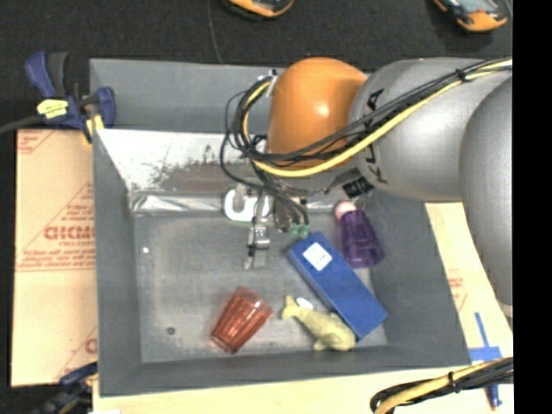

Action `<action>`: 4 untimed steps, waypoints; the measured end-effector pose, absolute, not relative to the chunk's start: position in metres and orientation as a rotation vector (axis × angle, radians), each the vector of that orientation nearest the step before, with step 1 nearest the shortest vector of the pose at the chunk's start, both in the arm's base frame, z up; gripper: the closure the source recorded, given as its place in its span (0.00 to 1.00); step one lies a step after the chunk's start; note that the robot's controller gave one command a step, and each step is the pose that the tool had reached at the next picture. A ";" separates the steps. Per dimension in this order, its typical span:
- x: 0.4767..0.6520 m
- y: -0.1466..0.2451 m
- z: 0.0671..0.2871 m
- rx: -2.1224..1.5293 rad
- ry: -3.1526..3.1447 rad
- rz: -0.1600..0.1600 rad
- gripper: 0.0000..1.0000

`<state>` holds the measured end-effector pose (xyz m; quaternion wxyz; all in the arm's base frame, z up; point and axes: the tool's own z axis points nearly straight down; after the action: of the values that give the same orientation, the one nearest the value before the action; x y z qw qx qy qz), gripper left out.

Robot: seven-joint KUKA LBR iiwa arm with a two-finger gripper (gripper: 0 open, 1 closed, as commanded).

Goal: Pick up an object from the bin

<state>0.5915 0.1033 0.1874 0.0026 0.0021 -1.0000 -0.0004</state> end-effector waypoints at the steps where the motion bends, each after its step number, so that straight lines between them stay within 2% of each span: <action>1: 0.593 0.103 0.192 0.003 -3.145 -0.003 0.00; 2: 0.553 0.055 0.200 0.132 -3.141 -0.002 0.00; 3: 0.536 0.103 0.162 0.122 -3.145 -0.003 0.00; 4: 0.527 0.102 0.148 0.162 -3.143 -0.005 0.00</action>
Offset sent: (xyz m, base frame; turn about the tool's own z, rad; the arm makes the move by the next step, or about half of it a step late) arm -0.0645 -0.0813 0.0186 -0.1260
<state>0.5273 0.1021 0.1482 -0.0030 0.0513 -0.9987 -0.0016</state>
